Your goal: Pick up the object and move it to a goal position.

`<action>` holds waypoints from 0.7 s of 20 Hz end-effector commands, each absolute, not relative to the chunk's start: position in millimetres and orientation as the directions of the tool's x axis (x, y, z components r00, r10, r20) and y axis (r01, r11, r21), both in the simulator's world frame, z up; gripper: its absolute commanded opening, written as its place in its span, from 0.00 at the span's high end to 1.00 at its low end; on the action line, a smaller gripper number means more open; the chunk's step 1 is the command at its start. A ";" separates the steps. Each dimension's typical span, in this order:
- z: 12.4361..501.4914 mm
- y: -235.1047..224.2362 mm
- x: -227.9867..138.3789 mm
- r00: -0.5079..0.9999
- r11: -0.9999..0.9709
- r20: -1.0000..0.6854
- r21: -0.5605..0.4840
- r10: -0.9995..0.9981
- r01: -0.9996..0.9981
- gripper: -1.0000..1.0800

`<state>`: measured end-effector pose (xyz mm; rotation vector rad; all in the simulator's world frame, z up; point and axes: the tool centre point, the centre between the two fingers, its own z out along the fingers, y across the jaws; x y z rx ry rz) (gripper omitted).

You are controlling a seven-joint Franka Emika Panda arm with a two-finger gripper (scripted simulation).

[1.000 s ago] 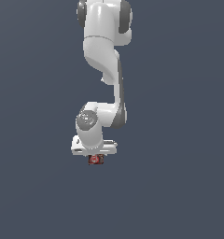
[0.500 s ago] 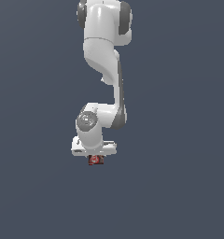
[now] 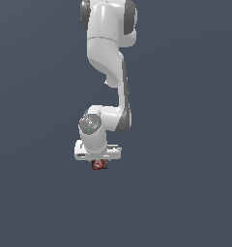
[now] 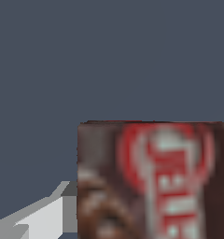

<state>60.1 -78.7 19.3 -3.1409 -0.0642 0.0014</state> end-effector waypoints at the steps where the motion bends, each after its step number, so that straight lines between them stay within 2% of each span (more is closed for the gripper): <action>1: 24.3 -76.3 58.0 0.999 -0.999 0.000 0.000 0.041 0.041 1.00; 14: 90.5 -43.5 23.9 0.999 -0.999 0.000 0.000 0.041 0.041 1.00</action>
